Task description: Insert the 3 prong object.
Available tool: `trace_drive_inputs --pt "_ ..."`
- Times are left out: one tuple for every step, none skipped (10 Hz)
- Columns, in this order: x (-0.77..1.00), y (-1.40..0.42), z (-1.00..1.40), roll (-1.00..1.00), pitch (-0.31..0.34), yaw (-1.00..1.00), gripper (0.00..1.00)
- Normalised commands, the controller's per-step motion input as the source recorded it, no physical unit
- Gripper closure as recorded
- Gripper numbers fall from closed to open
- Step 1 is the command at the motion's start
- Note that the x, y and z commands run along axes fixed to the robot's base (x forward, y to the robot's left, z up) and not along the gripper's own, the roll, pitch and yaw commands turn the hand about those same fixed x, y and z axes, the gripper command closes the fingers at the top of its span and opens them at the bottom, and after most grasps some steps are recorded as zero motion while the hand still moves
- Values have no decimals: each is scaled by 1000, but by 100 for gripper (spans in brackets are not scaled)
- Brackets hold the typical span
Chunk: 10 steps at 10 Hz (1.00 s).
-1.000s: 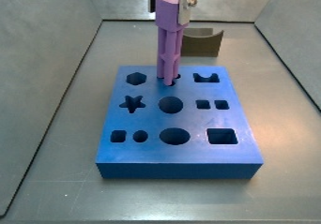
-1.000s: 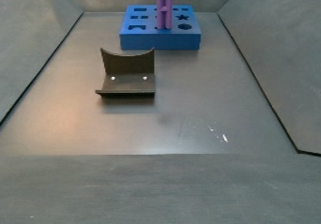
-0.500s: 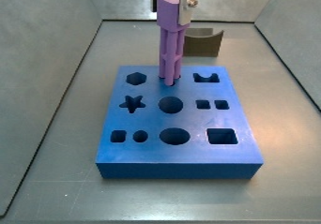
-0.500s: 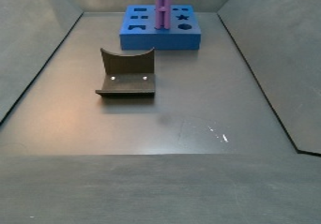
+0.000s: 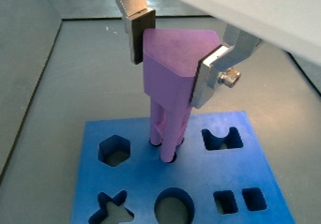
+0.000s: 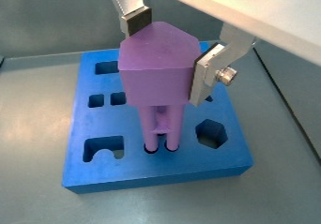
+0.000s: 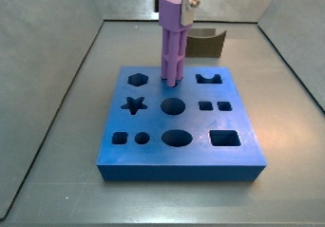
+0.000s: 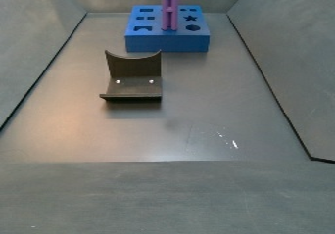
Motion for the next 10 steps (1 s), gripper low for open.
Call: trace_drive_inputs --pt "0 -14 -586 27 -107 234 100" --pt "3 0 -614 26 -86 223 100" --pt "71 0 -640 0 -54 194 100" --pt "160 0 -640 0 -20 126 100" --pt "77 0 -611 0 -23 11 100" --pt "0 0 -609 0 -44 0 100" --pt "0 0 -603 0 -67 0 100" --pt "0 -3 -583 79 -67 0 100" --pt "-6 -60 -389 101 -29 0 100" --pt "0 0 -126 -9 -129 0 100"
